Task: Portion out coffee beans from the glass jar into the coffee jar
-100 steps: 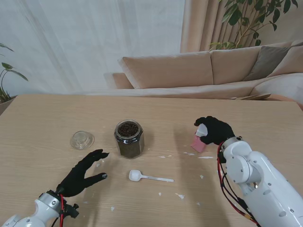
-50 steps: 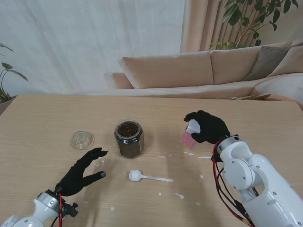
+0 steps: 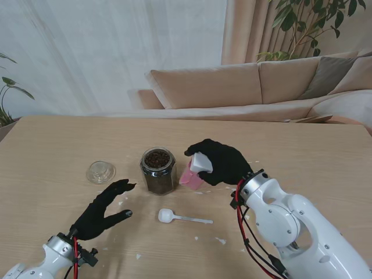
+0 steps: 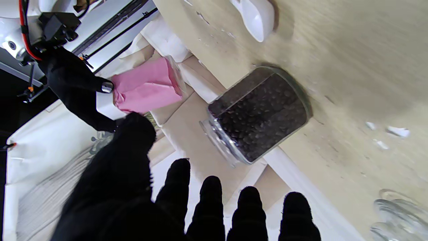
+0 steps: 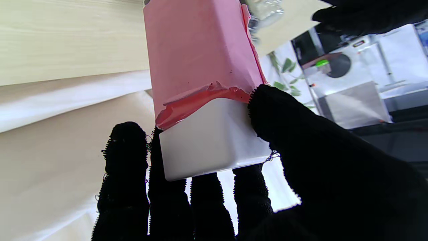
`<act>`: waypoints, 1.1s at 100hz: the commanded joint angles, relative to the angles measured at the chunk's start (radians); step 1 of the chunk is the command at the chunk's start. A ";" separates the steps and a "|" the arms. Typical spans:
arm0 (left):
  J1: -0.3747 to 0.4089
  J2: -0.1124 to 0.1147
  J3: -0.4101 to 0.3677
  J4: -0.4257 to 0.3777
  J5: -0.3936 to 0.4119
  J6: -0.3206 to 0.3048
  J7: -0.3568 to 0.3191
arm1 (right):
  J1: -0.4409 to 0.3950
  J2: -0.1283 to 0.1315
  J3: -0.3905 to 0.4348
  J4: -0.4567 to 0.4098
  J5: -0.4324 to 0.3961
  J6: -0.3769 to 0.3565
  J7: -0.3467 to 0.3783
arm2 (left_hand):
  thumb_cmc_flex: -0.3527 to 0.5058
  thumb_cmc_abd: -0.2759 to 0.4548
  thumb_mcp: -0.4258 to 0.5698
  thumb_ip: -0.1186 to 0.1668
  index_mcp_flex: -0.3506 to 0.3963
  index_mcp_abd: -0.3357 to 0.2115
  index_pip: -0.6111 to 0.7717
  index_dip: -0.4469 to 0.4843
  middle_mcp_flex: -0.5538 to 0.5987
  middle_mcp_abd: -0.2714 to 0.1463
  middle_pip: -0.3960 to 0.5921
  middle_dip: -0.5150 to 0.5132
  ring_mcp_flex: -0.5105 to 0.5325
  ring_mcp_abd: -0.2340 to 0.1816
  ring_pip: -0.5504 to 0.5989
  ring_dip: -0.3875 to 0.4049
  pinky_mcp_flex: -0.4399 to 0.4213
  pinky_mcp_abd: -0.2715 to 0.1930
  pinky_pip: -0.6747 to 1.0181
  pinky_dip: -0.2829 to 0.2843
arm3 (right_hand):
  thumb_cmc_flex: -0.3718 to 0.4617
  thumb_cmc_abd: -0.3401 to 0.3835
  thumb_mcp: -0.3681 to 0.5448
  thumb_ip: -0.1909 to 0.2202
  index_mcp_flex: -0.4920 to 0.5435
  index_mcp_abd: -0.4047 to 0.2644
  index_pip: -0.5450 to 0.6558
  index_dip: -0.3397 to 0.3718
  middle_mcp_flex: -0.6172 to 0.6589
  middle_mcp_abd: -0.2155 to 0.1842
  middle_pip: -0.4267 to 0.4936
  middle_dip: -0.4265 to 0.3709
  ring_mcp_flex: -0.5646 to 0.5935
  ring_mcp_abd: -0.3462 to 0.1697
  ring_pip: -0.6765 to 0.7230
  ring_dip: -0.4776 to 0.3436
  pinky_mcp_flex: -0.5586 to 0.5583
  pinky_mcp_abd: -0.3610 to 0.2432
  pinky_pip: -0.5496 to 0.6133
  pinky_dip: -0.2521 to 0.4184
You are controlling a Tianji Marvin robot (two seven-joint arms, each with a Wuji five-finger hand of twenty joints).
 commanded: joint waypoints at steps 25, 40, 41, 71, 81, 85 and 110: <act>-0.001 0.005 0.016 -0.055 0.046 -0.047 -0.029 | 0.026 -0.022 -0.094 0.003 0.075 -0.082 -0.019 | -0.118 -0.164 0.217 -0.020 -0.117 -0.003 -0.044 -0.038 -0.001 -0.027 -0.041 -0.005 -0.009 -0.021 0.007 0.033 0.017 -0.068 0.009 0.077 | 0.126 0.045 0.147 0.036 0.039 0.038 0.022 -0.014 0.087 -0.071 0.076 0.030 0.058 -0.031 0.053 0.029 0.023 -0.031 0.028 -0.011; -0.014 0.005 0.026 -0.061 0.069 -0.041 -0.022 | 0.034 -0.018 -0.118 0.005 0.123 -0.126 0.007 | -0.152 -0.202 0.274 -0.027 -0.126 0.014 -0.146 -0.058 -0.016 -0.031 -0.073 -0.001 -0.015 -0.027 0.005 0.028 0.017 -0.077 0.006 0.074 | 0.131 0.043 0.150 0.036 0.041 0.038 0.019 -0.015 0.085 -0.070 0.074 0.031 0.057 -0.032 0.051 0.030 0.023 -0.031 0.028 -0.011; -0.015 0.005 0.027 -0.061 0.069 -0.040 -0.021 | 0.034 -0.018 -0.120 0.005 0.126 -0.129 0.010 | -0.154 -0.203 0.275 -0.027 -0.127 0.014 -0.147 -0.058 -0.017 -0.032 -0.073 -0.001 -0.016 -0.028 0.005 0.027 0.017 -0.078 0.006 0.074 | 0.131 0.043 0.149 0.036 0.041 0.038 0.018 -0.015 0.085 -0.070 0.073 0.031 0.057 -0.032 0.051 0.031 0.023 -0.031 0.028 -0.011; -0.048 0.005 0.050 -0.070 0.027 -0.014 -0.036 | 0.075 -0.012 -0.179 0.026 0.166 -0.210 0.037 | -0.225 -0.240 0.344 -0.038 -0.133 0.060 -0.246 -0.017 -0.023 -0.022 -0.085 0.013 -0.005 -0.026 0.009 0.022 0.032 -0.116 -0.004 0.045 | 0.137 0.041 0.156 0.034 0.041 0.034 0.013 -0.013 0.086 -0.076 0.070 0.031 0.058 -0.037 0.045 0.031 0.021 -0.032 0.025 -0.011; -0.057 0.007 0.058 -0.076 -0.005 0.011 -0.057 | 0.094 -0.014 -0.202 0.038 0.174 -0.224 0.032 | -0.238 -0.245 0.343 -0.041 -0.135 0.068 -0.253 -0.014 -0.023 -0.021 -0.088 0.012 -0.005 -0.024 0.010 0.023 0.031 -0.112 -0.003 0.044 | 0.136 0.042 0.155 0.034 0.041 0.035 0.013 -0.012 0.087 -0.076 0.069 0.032 0.058 -0.037 0.043 0.032 0.021 -0.033 0.025 -0.010; -0.059 0.008 0.061 -0.079 -0.012 0.023 -0.063 | 0.100 -0.015 -0.210 0.043 0.177 -0.228 0.028 | -0.245 -0.247 0.342 -0.042 -0.137 0.075 -0.258 -0.014 -0.023 -0.020 -0.089 0.012 -0.005 -0.022 0.010 0.023 0.031 -0.111 -0.003 0.044 | 0.137 0.042 0.155 0.034 0.041 0.034 0.013 -0.011 0.086 -0.075 0.068 0.032 0.058 -0.037 0.043 0.032 0.021 -0.033 0.024 -0.010; -0.061 0.015 0.067 -0.092 -0.083 0.065 -0.120 | 0.128 -0.022 -0.241 0.063 0.215 -0.241 0.018 | -0.271 -0.269 0.362 -0.049 -0.121 0.125 -0.187 0.063 0.003 0.020 0.009 0.083 0.026 0.000 0.033 0.048 0.054 -0.092 0.017 0.056 | 0.137 0.042 0.155 0.034 0.041 0.034 0.013 -0.008 0.085 -0.075 0.066 0.034 0.058 -0.037 0.043 0.034 0.020 -0.035 0.022 -0.009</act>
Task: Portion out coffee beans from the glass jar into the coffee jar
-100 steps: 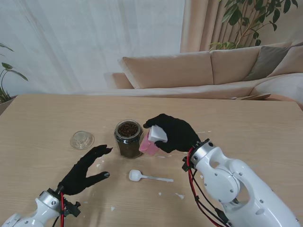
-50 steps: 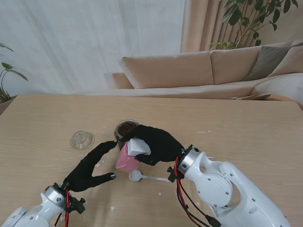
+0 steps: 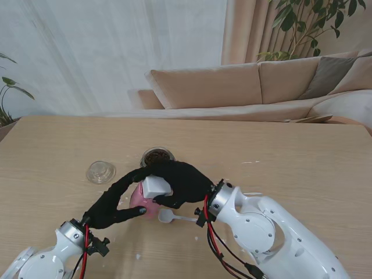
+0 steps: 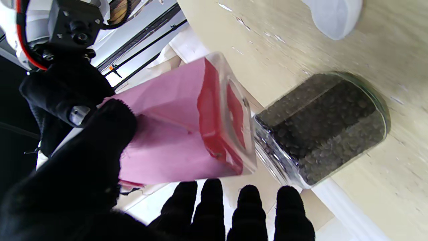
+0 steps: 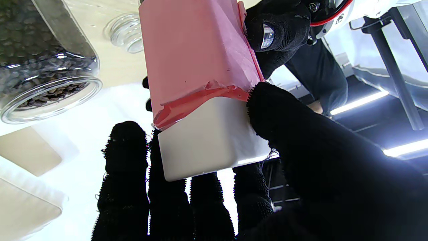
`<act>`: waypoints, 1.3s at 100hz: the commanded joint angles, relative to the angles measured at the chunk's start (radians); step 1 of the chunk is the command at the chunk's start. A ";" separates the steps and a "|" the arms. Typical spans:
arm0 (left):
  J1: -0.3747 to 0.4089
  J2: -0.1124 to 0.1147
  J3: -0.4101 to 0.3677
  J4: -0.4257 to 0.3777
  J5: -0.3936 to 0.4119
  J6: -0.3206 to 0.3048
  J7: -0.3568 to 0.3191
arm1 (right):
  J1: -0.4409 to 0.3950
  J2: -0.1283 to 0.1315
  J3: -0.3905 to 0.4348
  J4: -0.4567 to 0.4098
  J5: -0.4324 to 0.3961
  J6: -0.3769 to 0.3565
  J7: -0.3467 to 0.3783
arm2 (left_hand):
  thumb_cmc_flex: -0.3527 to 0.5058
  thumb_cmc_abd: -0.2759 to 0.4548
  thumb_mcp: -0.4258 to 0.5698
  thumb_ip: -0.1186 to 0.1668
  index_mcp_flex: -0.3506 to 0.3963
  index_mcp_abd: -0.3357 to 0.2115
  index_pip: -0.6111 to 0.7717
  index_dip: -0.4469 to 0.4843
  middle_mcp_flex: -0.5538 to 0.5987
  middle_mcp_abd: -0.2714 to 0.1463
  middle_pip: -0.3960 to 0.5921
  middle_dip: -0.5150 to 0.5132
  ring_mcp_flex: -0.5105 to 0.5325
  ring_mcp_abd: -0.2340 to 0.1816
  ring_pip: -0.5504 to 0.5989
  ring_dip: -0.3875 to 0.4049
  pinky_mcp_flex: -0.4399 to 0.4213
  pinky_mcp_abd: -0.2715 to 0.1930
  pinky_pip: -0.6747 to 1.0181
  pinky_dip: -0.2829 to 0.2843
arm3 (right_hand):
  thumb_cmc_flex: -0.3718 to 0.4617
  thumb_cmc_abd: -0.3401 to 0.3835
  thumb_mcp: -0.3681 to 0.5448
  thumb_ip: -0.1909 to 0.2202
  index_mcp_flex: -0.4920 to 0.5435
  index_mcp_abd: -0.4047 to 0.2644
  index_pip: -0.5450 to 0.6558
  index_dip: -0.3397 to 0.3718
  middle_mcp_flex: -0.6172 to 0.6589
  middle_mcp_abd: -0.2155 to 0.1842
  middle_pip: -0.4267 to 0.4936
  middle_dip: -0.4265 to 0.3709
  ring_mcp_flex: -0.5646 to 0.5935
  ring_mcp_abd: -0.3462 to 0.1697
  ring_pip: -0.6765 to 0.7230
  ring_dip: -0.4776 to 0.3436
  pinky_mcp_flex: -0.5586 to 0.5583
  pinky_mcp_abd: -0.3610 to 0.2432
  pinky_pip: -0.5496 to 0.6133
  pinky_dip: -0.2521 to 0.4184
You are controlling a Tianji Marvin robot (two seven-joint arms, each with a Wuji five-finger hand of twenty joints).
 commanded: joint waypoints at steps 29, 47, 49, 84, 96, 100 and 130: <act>0.021 0.004 -0.002 -0.025 -0.052 0.015 -0.056 | 0.026 -0.017 -0.029 0.020 0.029 -0.012 -0.008 | 0.051 -0.046 0.024 -0.026 -0.036 0.019 0.450 0.267 0.086 0.031 0.343 0.201 0.126 0.056 0.155 0.228 0.107 0.044 0.102 0.142 | 0.129 0.059 0.161 0.035 0.034 0.033 0.015 -0.005 0.072 -0.082 0.067 0.035 0.049 -0.039 0.045 0.035 0.007 -0.035 0.021 -0.006; 0.029 0.001 -0.006 -0.034 -0.083 0.028 -0.056 | 0.035 -0.020 -0.037 0.029 0.031 -0.010 -0.016 | 0.201 0.047 -0.003 -0.005 0.078 0.015 0.669 0.361 0.280 0.072 0.476 0.270 0.237 0.139 0.457 0.360 0.200 0.124 0.396 0.383 | 0.115 0.064 0.145 0.032 0.024 0.033 0.009 -0.007 0.062 -0.084 0.061 0.033 0.036 -0.039 0.034 0.031 -0.010 -0.031 0.008 -0.007; 0.030 0.001 -0.007 -0.035 -0.087 0.029 -0.056 | 0.035 -0.020 -0.038 0.030 0.031 -0.009 -0.017 | 0.209 0.050 -0.003 -0.003 0.087 0.015 0.674 0.363 0.291 0.075 0.482 0.272 0.242 0.144 0.472 0.361 0.199 0.126 0.424 0.388 | 0.112 0.067 0.135 0.033 0.022 0.032 0.004 -0.009 0.060 -0.083 0.056 0.030 0.032 -0.038 0.027 0.027 -0.019 -0.026 0.004 -0.003; 0.025 -0.002 -0.009 -0.030 -0.095 0.016 -0.048 | 0.009 -0.005 -0.024 -0.026 -0.031 0.032 0.024 | 0.504 0.083 -0.227 -0.008 0.212 -0.008 0.809 0.370 0.539 0.100 0.424 0.476 0.361 0.205 0.670 0.347 0.204 0.169 0.935 0.187 | -0.129 0.138 -0.180 0.045 -0.143 0.019 -0.260 -0.140 -0.107 -0.096 -0.203 -0.132 -0.190 0.032 -0.169 -0.038 -0.302 0.086 -0.065 0.120; 0.020 -0.004 -0.006 -0.025 -0.092 0.012 -0.035 | -0.004 -0.003 -0.015 -0.044 -0.056 0.044 0.021 | 0.571 0.101 -0.275 0.009 0.227 -0.013 0.843 0.361 0.599 0.096 0.355 0.534 0.376 0.209 0.684 0.348 0.212 0.175 0.955 0.175 | -0.187 0.157 -0.240 0.041 -0.224 0.031 -0.325 -0.158 -0.182 -0.081 -0.245 -0.155 -0.232 0.036 -0.193 -0.038 -0.337 0.082 -0.089 0.129; 0.019 -0.005 -0.005 -0.023 -0.091 0.010 -0.032 | -0.006 -0.004 -0.013 -0.047 -0.061 0.044 0.017 | 0.579 0.102 -0.274 0.009 0.233 -0.016 0.845 0.360 0.612 0.094 0.345 0.536 0.382 0.209 0.687 0.348 0.216 0.178 0.958 0.175 | -0.190 0.162 -0.251 0.041 -0.229 0.031 -0.332 -0.158 -0.187 -0.079 -0.246 -0.156 -0.232 0.033 -0.193 -0.037 -0.337 0.081 -0.090 0.131; 0.013 -0.009 -0.006 -0.010 -0.093 -0.013 -0.013 | -0.029 -0.002 0.001 -0.084 -0.077 0.112 0.027 | 0.616 0.106 -0.260 0.011 0.263 -0.028 0.871 0.372 0.644 0.086 0.346 0.546 0.403 0.209 0.698 0.350 0.229 0.182 0.968 0.175 | -0.227 0.172 -0.313 0.045 -0.314 0.171 -0.437 -0.151 -0.274 -0.016 -0.231 -0.165 -0.278 0.047 -0.203 -0.030 -0.363 0.072 -0.117 0.147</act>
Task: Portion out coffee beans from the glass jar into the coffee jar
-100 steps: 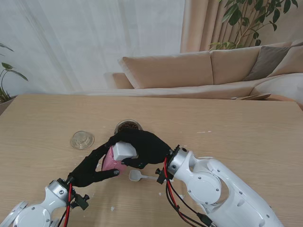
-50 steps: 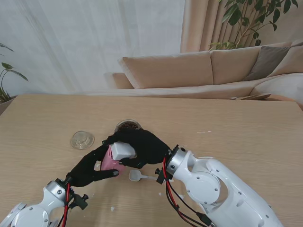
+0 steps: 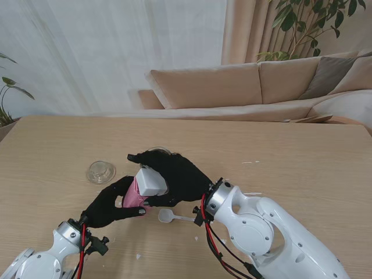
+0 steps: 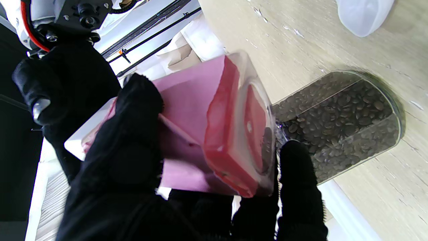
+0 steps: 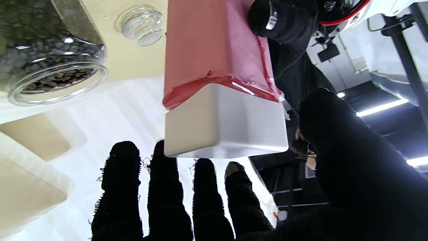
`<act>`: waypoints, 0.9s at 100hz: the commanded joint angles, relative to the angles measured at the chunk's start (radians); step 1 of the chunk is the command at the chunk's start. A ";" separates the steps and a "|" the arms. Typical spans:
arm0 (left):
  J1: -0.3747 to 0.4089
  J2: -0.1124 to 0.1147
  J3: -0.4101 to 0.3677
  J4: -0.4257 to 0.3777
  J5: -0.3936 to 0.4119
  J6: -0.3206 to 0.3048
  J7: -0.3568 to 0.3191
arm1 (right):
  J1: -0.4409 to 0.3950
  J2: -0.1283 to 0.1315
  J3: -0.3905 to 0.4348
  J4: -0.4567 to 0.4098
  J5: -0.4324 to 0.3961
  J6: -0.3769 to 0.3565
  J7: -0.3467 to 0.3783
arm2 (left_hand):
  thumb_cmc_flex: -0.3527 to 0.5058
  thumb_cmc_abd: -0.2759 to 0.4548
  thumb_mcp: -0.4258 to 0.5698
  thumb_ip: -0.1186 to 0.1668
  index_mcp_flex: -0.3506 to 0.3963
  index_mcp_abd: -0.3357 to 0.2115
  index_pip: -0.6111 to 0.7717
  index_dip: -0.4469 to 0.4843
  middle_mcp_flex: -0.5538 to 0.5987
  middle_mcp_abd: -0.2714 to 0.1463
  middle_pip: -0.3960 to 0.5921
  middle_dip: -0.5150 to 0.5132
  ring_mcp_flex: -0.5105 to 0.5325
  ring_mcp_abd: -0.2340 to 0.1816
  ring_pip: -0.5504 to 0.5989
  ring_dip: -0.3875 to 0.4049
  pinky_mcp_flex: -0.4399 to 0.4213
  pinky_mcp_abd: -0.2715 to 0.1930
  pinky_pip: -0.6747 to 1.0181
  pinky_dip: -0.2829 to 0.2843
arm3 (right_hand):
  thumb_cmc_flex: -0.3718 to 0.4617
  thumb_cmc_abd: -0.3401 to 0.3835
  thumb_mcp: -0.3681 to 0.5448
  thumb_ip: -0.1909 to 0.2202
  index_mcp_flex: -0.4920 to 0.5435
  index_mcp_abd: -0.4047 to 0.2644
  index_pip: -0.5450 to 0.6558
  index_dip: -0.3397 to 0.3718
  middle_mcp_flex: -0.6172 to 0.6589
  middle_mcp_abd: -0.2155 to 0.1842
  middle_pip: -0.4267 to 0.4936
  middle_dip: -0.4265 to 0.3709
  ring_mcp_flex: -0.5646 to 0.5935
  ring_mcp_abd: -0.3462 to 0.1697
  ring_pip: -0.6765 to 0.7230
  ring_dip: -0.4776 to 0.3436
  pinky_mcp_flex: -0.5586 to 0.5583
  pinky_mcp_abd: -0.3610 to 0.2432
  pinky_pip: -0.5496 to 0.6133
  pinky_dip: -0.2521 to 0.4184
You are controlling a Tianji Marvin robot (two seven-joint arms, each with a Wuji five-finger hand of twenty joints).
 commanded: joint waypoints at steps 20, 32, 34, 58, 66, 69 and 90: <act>0.002 -0.007 -0.004 0.009 0.001 -0.031 -0.009 | -0.035 0.003 0.023 -0.043 -0.025 0.070 0.040 | 0.250 0.127 0.168 0.050 0.114 -0.121 0.242 0.059 0.160 -0.073 0.128 0.080 0.034 -0.002 0.017 0.014 0.009 0.012 0.033 -0.015 | -0.042 -0.004 -0.009 0.009 0.050 0.074 -0.053 0.001 -0.010 0.037 0.047 0.013 -0.024 0.024 0.024 0.018 -0.013 -0.005 0.000 0.045; -0.001 -0.005 -0.004 0.013 0.004 -0.038 -0.012 | -0.034 0.006 0.025 -0.048 -0.028 0.093 0.056 | 0.254 0.126 0.169 0.051 0.113 -0.122 0.244 0.060 0.160 -0.076 0.126 0.081 0.034 -0.004 0.016 0.013 0.009 0.011 0.033 -0.016 | -0.034 -0.022 0.010 0.006 0.158 0.077 -0.027 0.003 0.066 0.051 0.077 0.035 0.000 0.027 0.059 0.037 0.005 -0.002 0.028 0.059; -0.001 -0.005 -0.004 0.014 0.004 -0.039 -0.013 | -0.033 0.006 0.025 -0.048 -0.027 0.095 0.058 | 0.254 0.126 0.170 0.051 0.113 -0.122 0.244 0.060 0.160 -0.076 0.126 0.082 0.035 -0.003 0.016 0.013 0.009 0.011 0.033 -0.016 | -0.034 -0.022 0.012 0.006 0.169 0.075 -0.024 0.004 0.074 0.052 0.080 0.038 0.002 0.027 0.062 0.039 0.008 -0.002 0.031 0.061; -0.004 -0.003 0.001 0.018 0.001 -0.052 -0.019 | -0.002 0.005 0.006 -0.029 -0.011 0.110 0.072 | 0.258 0.121 0.174 0.052 0.113 -0.125 0.246 0.061 0.162 -0.079 0.121 0.082 0.035 -0.007 0.014 0.010 0.010 0.008 0.033 -0.018 | 0.029 -0.017 0.053 0.013 0.263 0.036 0.079 0.052 0.168 0.043 0.142 0.105 0.050 0.019 0.137 0.075 0.051 -0.009 0.099 0.076; -0.004 -0.002 0.001 0.017 0.004 -0.053 -0.021 | 0.007 0.004 0.000 -0.020 -0.003 0.104 0.069 | 0.258 0.121 0.176 0.052 0.112 -0.126 0.244 0.059 0.162 -0.079 0.119 0.082 0.036 -0.008 0.014 0.010 0.010 0.008 0.033 -0.019 | 0.081 -0.015 0.083 0.020 0.315 -0.005 0.150 0.094 0.227 0.025 0.174 0.135 0.097 0.017 0.169 0.087 0.083 -0.007 0.129 0.080; -0.005 -0.001 0.002 0.017 0.005 -0.054 -0.022 | 0.009 0.003 -0.003 -0.016 -0.001 0.102 0.066 | 0.260 0.121 0.178 0.053 0.113 -0.126 0.245 0.059 0.163 -0.080 0.119 0.083 0.038 -0.008 0.014 0.010 0.010 0.008 0.033 -0.019 | 0.097 -0.012 0.101 0.022 0.325 -0.018 0.179 0.112 0.245 0.018 0.185 0.149 0.113 0.015 0.183 0.094 0.096 -0.008 0.141 0.080; -0.006 -0.001 0.002 0.017 0.010 -0.052 -0.022 | 0.021 -0.001 -0.009 0.002 0.044 0.074 0.058 | 0.267 0.125 0.233 0.043 0.131 -0.125 0.256 0.063 0.187 -0.075 0.138 0.090 0.069 0.007 0.032 0.063 0.030 0.013 0.056 -0.013 | 0.256 -0.019 0.193 -0.006 0.440 -0.126 0.339 0.104 0.347 -0.012 0.212 0.183 0.202 0.008 0.227 0.110 0.143 0.002 0.181 0.070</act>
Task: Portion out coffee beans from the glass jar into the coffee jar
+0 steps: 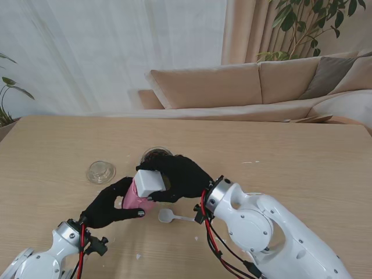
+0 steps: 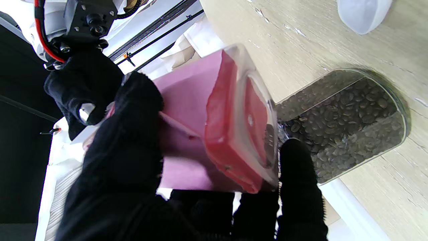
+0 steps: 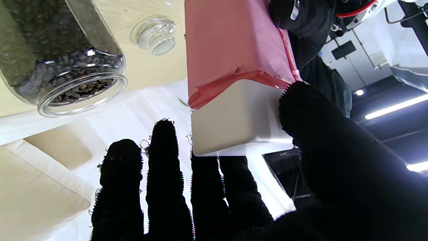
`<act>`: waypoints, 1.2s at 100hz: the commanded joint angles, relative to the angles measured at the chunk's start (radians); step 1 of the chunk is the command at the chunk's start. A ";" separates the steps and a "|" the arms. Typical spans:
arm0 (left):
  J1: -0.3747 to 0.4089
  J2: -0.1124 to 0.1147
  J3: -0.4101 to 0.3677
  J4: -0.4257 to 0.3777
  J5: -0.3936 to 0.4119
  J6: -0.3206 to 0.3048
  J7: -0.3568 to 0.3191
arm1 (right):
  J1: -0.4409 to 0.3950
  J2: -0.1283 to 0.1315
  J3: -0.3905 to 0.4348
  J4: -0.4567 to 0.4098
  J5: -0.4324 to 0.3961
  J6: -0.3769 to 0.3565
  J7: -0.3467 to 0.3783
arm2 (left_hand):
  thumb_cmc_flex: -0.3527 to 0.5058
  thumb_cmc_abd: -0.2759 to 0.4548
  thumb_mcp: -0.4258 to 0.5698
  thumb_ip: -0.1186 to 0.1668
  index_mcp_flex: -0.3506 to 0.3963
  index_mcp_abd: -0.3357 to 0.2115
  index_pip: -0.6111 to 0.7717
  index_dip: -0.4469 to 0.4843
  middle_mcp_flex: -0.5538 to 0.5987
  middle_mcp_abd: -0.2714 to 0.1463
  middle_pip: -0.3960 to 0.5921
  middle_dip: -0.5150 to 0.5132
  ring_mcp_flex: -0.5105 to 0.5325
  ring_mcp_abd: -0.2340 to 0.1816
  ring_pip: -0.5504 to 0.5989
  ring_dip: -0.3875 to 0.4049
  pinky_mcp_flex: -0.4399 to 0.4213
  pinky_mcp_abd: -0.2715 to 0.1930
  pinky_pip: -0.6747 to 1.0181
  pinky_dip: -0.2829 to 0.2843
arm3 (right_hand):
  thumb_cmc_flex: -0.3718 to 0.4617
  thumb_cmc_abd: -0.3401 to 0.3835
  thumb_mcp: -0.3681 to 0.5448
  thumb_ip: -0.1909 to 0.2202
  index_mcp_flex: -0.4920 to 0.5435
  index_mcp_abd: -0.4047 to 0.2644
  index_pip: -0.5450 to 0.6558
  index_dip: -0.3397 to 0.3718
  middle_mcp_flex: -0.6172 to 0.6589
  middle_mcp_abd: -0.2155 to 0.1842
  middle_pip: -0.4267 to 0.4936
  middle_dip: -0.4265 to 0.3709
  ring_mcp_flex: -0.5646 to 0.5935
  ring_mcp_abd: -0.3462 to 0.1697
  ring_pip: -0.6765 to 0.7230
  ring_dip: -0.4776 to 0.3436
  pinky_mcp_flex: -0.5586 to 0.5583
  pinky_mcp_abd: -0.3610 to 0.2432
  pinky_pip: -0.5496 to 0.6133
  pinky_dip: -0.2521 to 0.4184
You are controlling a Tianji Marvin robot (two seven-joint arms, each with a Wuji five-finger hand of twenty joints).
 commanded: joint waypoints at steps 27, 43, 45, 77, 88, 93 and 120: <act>0.003 -0.005 0.000 -0.009 0.000 -0.005 -0.015 | 0.010 -0.003 -0.001 0.008 0.040 -0.028 0.038 | 0.266 0.144 0.281 0.021 0.125 -0.154 0.247 0.068 0.162 -0.085 0.173 0.101 0.040 0.011 0.017 0.076 0.010 0.017 0.047 0.002 | 0.260 0.036 0.329 0.038 0.154 -0.332 0.211 -0.026 0.027 -0.031 -0.022 -0.012 0.022 -0.009 -0.006 0.007 -0.012 0.006 0.015 0.001; 0.000 -0.003 -0.003 -0.005 0.001 -0.014 -0.020 | 0.018 -0.001 -0.001 0.013 0.051 -0.036 0.050 | 0.266 0.141 0.290 0.017 0.129 -0.155 0.247 0.072 0.165 -0.086 0.177 0.108 0.045 0.010 0.015 0.087 0.012 0.016 0.049 0.002 | 0.356 0.039 0.376 0.007 0.156 -0.424 0.229 -0.012 0.007 -0.038 -0.039 -0.027 0.000 -0.015 -0.025 -0.001 -0.036 0.001 -0.003 -0.001; 0.000 -0.003 -0.003 -0.005 0.001 -0.015 -0.021 | 0.019 -0.001 -0.001 0.013 0.051 -0.035 0.050 | 0.266 0.141 0.291 0.016 0.130 -0.156 0.248 0.073 0.166 -0.086 0.178 0.109 0.046 0.011 0.014 0.088 0.013 0.016 0.049 0.002 | 0.373 0.043 0.374 0.000 0.160 -0.432 0.232 -0.014 0.006 -0.038 -0.042 -0.030 -0.003 -0.017 -0.029 -0.003 -0.039 0.000 -0.006 -0.001; -0.005 -0.004 -0.004 -0.001 0.016 -0.015 -0.014 | 0.025 0.012 0.012 -0.002 0.058 -0.035 0.109 | 0.266 0.139 0.297 0.013 0.135 -0.158 0.252 0.084 0.170 -0.086 0.183 0.121 0.053 0.011 0.012 0.106 0.017 0.017 0.054 0.003 | 0.335 0.020 0.359 0.001 0.005 -0.422 0.079 -0.239 -0.057 -0.049 -0.163 -0.140 -0.080 -0.009 -0.130 -0.051 -0.105 -0.001 -0.080 -0.010; -0.008 -0.006 -0.002 0.003 0.025 -0.013 -0.002 | 0.019 0.019 0.027 -0.016 0.053 -0.043 0.138 | 0.266 0.137 0.299 0.012 0.135 -0.158 0.254 0.087 0.170 -0.088 0.183 0.125 0.054 0.011 0.011 0.111 0.016 0.017 0.055 0.004 | 0.167 0.003 0.202 0.031 -0.154 -0.326 -0.024 -0.303 -0.149 -0.044 -0.206 -0.160 -0.145 -0.005 -0.180 -0.067 -0.152 -0.011 -0.125 -0.009; -0.012 -0.008 0.002 0.009 0.038 -0.021 0.011 | 0.017 0.023 0.035 -0.024 0.054 -0.046 0.156 | 0.266 0.138 0.299 0.012 0.134 -0.160 0.255 0.089 0.170 -0.089 0.183 0.126 0.055 0.010 0.010 0.112 0.017 0.016 0.056 0.004 | 0.090 -0.004 0.112 0.034 -0.211 -0.246 -0.060 -0.315 -0.199 -0.034 -0.222 -0.165 -0.178 -0.005 -0.201 -0.073 -0.173 -0.016 -0.144 -0.009; -0.034 -0.028 0.036 0.059 0.136 -0.102 0.133 | -0.033 0.010 0.051 -0.058 0.022 0.008 0.090 | 0.266 0.132 0.303 0.011 0.137 -0.168 0.263 0.092 0.174 -0.094 0.184 0.130 0.061 0.006 0.007 0.116 0.024 0.013 0.058 0.004 | -0.209 0.093 -0.101 0.024 -0.295 0.036 -0.198 -0.280 -0.290 0.019 -0.193 -0.140 -0.210 0.015 -0.210 -0.063 -0.185 -0.009 -0.159 0.013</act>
